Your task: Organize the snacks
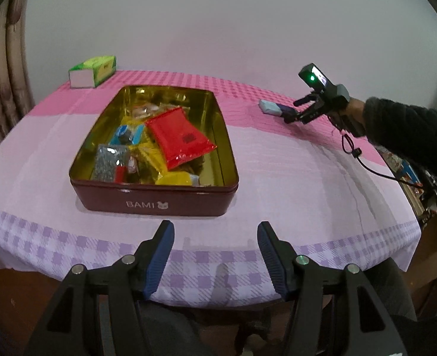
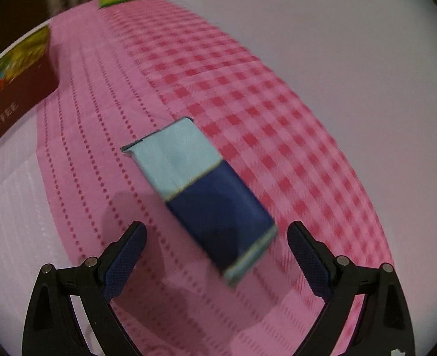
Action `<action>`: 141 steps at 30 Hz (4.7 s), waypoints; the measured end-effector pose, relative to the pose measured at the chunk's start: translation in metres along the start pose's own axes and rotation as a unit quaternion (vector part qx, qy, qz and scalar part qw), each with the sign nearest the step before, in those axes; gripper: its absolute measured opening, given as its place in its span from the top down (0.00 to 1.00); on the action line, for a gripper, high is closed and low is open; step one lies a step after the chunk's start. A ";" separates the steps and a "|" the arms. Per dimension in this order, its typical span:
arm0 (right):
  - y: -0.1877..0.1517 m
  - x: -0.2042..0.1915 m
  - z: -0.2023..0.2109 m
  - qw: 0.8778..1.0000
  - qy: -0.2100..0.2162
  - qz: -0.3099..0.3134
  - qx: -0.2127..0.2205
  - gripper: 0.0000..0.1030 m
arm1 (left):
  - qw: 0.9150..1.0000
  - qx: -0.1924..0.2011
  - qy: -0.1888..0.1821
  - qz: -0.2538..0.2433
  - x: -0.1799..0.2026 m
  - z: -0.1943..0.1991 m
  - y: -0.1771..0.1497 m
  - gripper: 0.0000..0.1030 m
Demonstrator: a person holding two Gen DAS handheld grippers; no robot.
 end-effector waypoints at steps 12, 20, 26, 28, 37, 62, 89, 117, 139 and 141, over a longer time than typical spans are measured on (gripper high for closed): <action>0.017 0.011 -0.009 0.995 0.098 0.003 0.009 0.45 | 0.999 -0.033 0.004 0.007 -0.003 -0.019 -0.006 0.42; -0.007 -0.017 0.013 0.995 0.037 -0.086 0.029 0.52 | 1.000 -0.012 0.012 0.013 -0.003 -0.005 -0.006 0.42; -0.015 -0.046 0.048 0.984 -0.013 -0.170 0.053 0.53 | 0.998 0.029 0.046 0.024 -0.005 0.020 -0.001 0.42; -0.015 -0.059 0.068 0.979 -0.026 -0.189 0.066 0.53 | 0.997 0.044 0.049 0.034 -0.008 0.032 -0.002 0.42; 0.019 -0.114 0.149 0.965 -0.089 -0.224 0.106 0.53 | 0.989 0.106 0.069 0.079 -0.019 0.084 -0.013 0.42; 0.156 -0.266 0.182 0.973 -0.087 -0.162 0.139 0.53 | 0.964 0.141 0.149 0.171 -0.059 0.110 -0.013 0.42; 0.161 -0.296 0.069 0.979 -0.054 -0.185 0.070 0.53 | 0.963 0.088 0.174 0.188 -0.074 0.084 -0.014 0.42; 0.021 -0.349 0.263 0.936 -0.159 -0.242 0.198 0.08 | 0.959 0.154 0.223 0.082 -0.013 0.114 -0.011 0.24; -0.012 -0.360 0.287 0.933 -0.155 -0.243 0.217 0.04 | 0.955 0.193 0.210 0.076 0.003 0.124 -0.020 0.20; -0.013 -0.360 0.287 0.933 -0.154 -0.243 0.216 0.04 | 0.955 0.193 0.212 0.074 0.005 0.123 -0.020 0.20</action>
Point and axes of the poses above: each gripper's, at about its wrist camera, not at the fingertips, and z roughly against the way its jaws point, x to its right, y to its top, the point moved 1 cm from there along -z, roughly the way its jaws point, and after that the axes turned 4 degrees about z, right-handed, at the moved point
